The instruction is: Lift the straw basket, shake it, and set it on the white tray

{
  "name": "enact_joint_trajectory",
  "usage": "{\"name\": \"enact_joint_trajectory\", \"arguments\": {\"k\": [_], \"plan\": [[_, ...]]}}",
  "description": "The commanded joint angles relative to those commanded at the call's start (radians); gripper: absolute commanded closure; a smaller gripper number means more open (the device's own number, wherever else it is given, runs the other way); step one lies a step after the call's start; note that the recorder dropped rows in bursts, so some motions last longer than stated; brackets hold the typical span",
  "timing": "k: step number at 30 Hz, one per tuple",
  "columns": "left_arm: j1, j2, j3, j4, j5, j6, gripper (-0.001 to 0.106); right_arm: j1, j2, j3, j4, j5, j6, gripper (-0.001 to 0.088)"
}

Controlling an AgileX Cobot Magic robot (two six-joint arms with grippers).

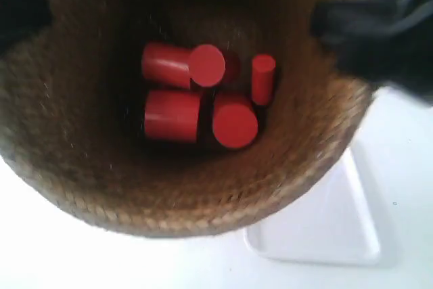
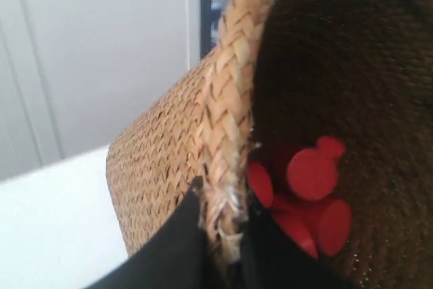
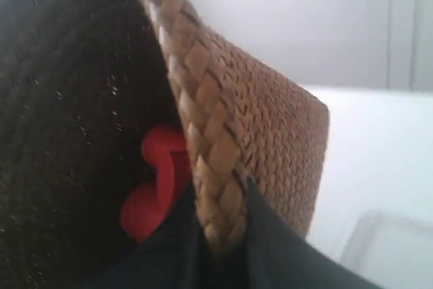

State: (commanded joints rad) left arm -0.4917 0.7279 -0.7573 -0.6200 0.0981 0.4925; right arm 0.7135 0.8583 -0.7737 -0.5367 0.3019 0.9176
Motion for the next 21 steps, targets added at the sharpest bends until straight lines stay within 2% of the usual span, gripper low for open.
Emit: {"name": "enact_joint_trajectory", "arguments": {"k": [2, 4, 5, 6, 8, 9, 11, 13, 15, 17, 20, 21], "plan": [[0.000, -0.057, -0.058, 0.000, 0.094, 0.000, 0.105, 0.035, -0.078, -0.037, 0.054, -0.041, -0.050, 0.0868], [0.000, -0.106, -0.080, 0.000, 0.112, 0.020, 0.105, 0.054, -0.141, -0.051, 0.033, -0.056, -0.053, 0.0868], [0.000, -0.111, -0.065, 0.000, 0.100, 0.034, 0.105, 0.054, -0.144, -0.044, -0.013, -0.045, -0.055, 0.0868], [0.002, -0.106, -0.027, 0.000, 0.067, 0.042, 0.105, 0.045, -0.119, -0.020, -0.117, -0.021, -0.033, 0.0868], [0.002, -0.032, 0.061, 0.005, -0.052, 0.052, 0.105, 0.013, -0.017, 0.035, -0.315, -0.006, 0.124, 0.0868], [0.002, -0.004, 0.081, 0.031, -0.068, 0.082, 0.105, 0.003, 0.025, 0.041, -0.362, 0.001, 0.215, 0.0868], [0.002, -0.021, 0.047, 0.038, -0.003, 0.069, 0.105, 0.007, 0.028, 0.012, -0.331, -0.037, 0.308, 0.0868], [0.002, -0.086, -0.032, 0.021, 0.087, 0.044, 0.105, 0.030, -0.059, -0.016, -0.324, -0.155, 0.275, 0.0868], [0.002, -0.132, -0.084, 0.021, 0.105, 0.046, 0.105, 0.043, -0.130, -0.029, -0.324, -0.189, 0.269, 0.0868], [0.002, -0.135, -0.063, 0.023, 0.069, 0.048, 0.105, 0.045, -0.144, -0.010, -0.329, -0.121, 0.263, 0.0868], [0.002, -0.044, 0.055, 0.021, -0.051, 0.039, 0.105, 0.021, -0.007, 0.046, -0.432, 0.084, 0.294, 0.0868], [0.002, -0.013, 0.063, 0.021, -0.041, 0.034, 0.105, 0.019, 0.031, 0.041, -0.425, 0.146, 0.306, 0.0868]]}}
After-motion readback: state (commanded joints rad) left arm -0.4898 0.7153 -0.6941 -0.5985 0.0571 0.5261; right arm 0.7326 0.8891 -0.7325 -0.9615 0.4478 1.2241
